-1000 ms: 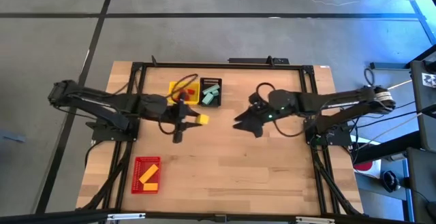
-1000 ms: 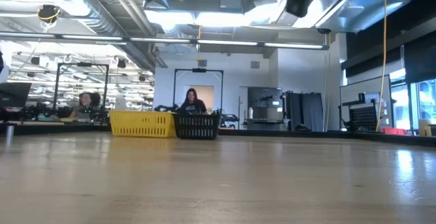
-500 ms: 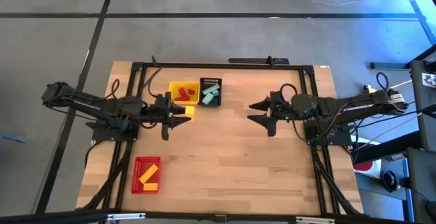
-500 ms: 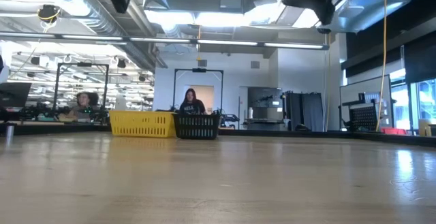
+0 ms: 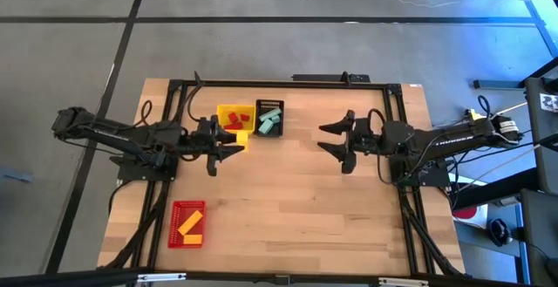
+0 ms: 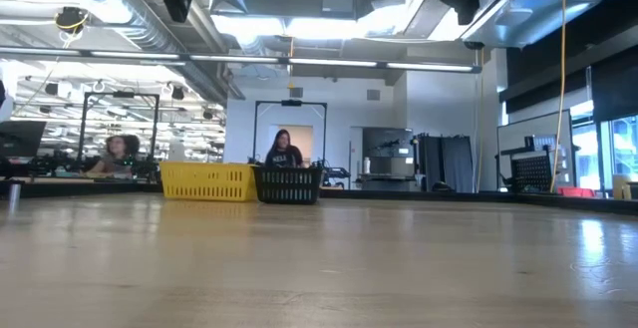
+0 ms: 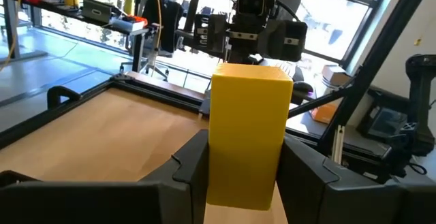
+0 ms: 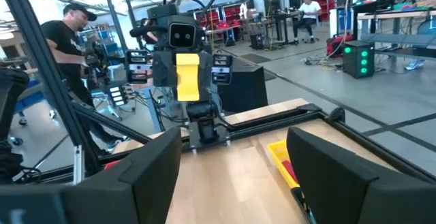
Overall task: Sort & place blocks by color
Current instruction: Put the yellow block into the red basket, then return to Home Position
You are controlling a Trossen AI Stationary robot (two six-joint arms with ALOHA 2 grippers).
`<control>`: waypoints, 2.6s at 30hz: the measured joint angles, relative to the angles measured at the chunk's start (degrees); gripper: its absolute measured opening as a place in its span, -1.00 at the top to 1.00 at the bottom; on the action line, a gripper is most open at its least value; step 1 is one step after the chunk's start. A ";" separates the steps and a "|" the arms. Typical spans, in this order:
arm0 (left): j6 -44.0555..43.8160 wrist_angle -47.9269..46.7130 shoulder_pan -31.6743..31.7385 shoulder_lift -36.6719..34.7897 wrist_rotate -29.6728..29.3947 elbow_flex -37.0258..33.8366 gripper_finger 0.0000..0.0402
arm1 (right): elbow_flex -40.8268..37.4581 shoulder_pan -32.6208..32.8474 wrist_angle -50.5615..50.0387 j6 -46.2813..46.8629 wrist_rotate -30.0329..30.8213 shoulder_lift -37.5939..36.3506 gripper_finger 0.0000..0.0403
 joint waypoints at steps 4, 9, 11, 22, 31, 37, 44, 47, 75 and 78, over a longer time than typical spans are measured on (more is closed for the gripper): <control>0.02 -0.04 0.00 0.00 -0.02 0.00 0.38 | 0.00 0.00 0.00 0.20 0.01 0.00 -0.33; -0.02 -0.08 0.00 0.00 1.39 0.00 0.38 | 0.00 0.00 -0.02 1.98 0.01 0.00 -0.33; -0.84 -1.24 -0.16 0.00 4.89 0.03 0.38 | 0.00 0.00 -0.02 3.38 0.01 0.02 -0.33; -36.81 -35.62 -18.95 0.68 19.58 0.04 0.38 | 0.00 0.00 -0.94 6.23 0.01 0.04 -0.33; -63.31 -47.18 -43.67 4.17 17.56 0.04 0.38 | 0.00 0.00 -1.32 6.14 0.01 0.13 -0.33; -66.03 -49.94 -48.47 9.36 12.85 0.02 0.38 | 0.00 0.00 -2.79 6.29 0.01 0.17 -0.33; -66.03 -49.89 -48.52 13.74 13.26 0.02 0.31 | 0.01 0.00 -3.36 6.36 0.01 0.17 -0.33; -66.23 -49.95 -48.52 14.00 13.09 0.02 0.24 | 0.01 0.00 -3.45 6.40 0.01 0.17 -0.33; -14.11 -33.88 -13.15 -8.04 -5.85 0.02 0.55 | 0.02 0.00 -3.74 6.35 0.03 0.17 -0.33; -5.91 -28.16 -6.55 -9.77 -6.60 0.02 0.88 | 0.02 0.00 -3.76 6.23 0.05 0.17 -0.33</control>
